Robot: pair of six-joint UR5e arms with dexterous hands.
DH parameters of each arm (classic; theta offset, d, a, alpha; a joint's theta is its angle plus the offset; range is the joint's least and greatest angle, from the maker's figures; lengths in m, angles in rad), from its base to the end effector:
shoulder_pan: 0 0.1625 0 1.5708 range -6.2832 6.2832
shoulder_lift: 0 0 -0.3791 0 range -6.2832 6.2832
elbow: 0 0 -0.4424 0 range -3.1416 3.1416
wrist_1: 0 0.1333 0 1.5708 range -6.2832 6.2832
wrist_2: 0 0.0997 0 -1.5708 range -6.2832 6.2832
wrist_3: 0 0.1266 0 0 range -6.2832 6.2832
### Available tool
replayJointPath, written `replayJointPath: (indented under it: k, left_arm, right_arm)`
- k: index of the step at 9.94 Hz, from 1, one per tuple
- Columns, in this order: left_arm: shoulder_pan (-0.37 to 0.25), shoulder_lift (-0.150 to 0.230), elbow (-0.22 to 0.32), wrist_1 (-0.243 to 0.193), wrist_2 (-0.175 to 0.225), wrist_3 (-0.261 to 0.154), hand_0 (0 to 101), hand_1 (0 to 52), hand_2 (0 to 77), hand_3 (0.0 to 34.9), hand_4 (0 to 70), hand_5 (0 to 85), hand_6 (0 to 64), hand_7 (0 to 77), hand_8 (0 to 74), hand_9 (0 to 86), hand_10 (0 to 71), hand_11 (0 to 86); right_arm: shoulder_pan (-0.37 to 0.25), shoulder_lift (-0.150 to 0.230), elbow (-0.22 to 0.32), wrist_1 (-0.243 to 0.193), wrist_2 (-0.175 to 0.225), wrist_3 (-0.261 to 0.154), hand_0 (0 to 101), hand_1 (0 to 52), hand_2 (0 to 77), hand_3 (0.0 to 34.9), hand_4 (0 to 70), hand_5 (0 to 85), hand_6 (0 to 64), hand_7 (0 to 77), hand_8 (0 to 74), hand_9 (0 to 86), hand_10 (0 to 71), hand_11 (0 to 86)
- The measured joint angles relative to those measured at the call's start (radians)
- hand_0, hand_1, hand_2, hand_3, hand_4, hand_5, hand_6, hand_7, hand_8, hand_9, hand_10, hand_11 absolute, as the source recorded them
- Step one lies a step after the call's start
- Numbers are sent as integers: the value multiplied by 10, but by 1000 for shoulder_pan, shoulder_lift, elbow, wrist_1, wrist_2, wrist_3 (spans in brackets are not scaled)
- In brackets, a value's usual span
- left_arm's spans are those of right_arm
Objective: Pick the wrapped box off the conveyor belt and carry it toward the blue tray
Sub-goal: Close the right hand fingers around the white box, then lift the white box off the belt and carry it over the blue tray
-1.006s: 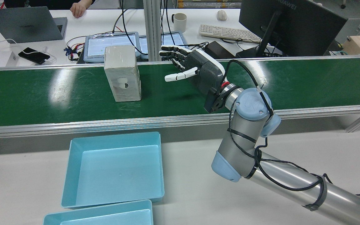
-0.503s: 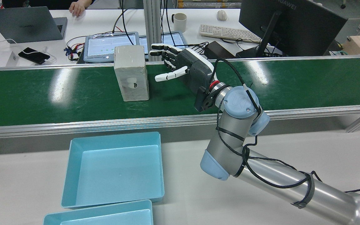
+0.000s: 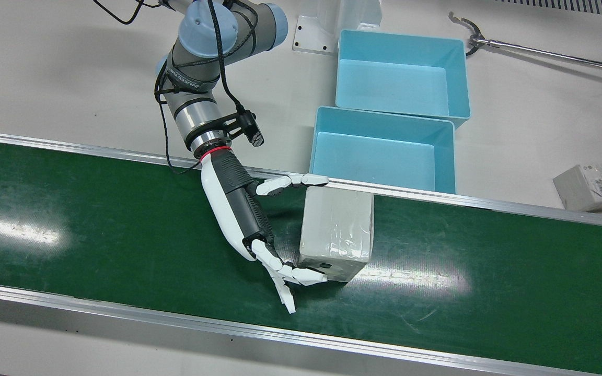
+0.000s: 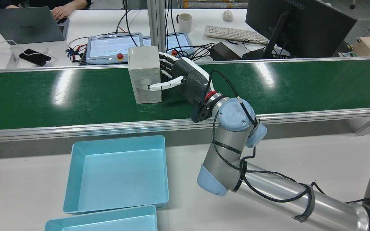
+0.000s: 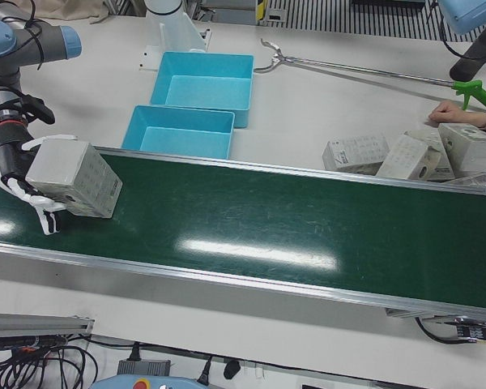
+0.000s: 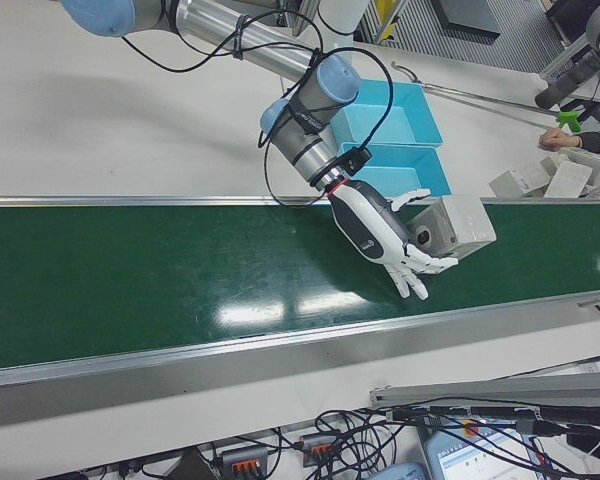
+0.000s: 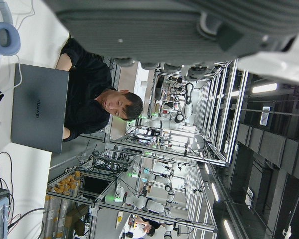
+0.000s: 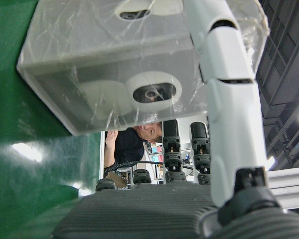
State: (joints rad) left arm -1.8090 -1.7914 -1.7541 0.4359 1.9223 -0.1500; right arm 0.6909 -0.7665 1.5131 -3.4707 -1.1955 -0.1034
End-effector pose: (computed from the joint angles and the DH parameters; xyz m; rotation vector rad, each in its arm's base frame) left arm -0.2300 -0.5671 0.4620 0.2961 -2.1440 2.2298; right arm -0.4603 -0.6138 0.1684 -0.6378 -2.3467 1.6001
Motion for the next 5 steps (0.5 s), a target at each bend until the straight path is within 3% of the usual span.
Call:
replayJointPath:
  k: [3,5]
  left_arm:
    - [0,0,0,0,0,0,0,0,11,0,0,5,0,5,5,5,5,0]
    - [0,0,0,0,0,0,0,0,11,0,0,11,0,5,5,5,5,5]
  right_arm:
    - [-5,7,-4,-1,9,-5,552,235,175,154,136,207,76,240,5,38,11,33]
    - [-5,13,-8,-1,32,-11,554,229,191,159,147,213,76,262,5,49,11,38]
